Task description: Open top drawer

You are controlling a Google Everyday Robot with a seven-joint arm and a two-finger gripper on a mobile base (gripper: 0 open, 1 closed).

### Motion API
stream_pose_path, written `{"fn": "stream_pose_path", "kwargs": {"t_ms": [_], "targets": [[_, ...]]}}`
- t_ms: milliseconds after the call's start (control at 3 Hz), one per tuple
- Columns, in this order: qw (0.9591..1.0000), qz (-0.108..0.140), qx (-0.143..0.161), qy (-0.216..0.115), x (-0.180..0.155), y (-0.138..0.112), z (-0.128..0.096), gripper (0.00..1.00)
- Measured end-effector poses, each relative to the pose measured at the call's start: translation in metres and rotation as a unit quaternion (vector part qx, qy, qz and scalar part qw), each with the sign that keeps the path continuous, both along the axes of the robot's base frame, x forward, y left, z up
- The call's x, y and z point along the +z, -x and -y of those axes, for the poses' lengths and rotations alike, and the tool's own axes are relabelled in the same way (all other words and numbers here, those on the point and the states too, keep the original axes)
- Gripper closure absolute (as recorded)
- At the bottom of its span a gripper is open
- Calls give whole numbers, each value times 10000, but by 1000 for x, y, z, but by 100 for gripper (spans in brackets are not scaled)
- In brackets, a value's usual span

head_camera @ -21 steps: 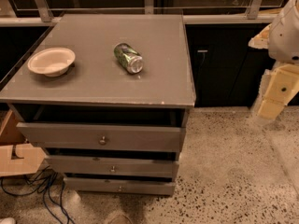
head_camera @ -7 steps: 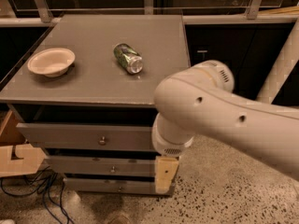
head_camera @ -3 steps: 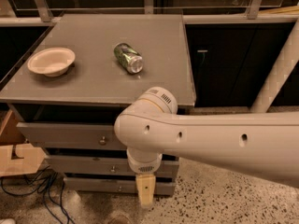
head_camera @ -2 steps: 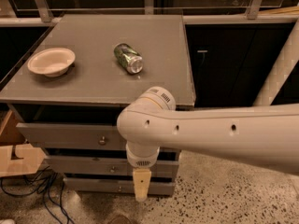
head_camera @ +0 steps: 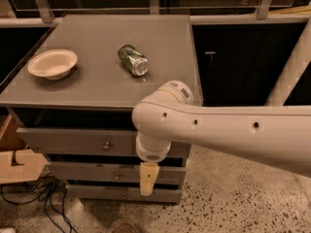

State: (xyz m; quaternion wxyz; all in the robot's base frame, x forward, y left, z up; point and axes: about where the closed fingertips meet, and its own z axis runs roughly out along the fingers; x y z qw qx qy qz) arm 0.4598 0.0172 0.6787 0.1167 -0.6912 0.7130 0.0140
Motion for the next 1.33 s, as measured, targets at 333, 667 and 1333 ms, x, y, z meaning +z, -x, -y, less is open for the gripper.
{"fn": "stream_pose_path", "kwargs": {"t_ms": [333, 667, 1333], "targets": [[9984, 431, -270, -253, 40, 6, 22, 0], [9976, 531, -355, -252, 50, 7, 29, 0], [9986, 166, -159, -475, 5, -3, -7, 0]]}}
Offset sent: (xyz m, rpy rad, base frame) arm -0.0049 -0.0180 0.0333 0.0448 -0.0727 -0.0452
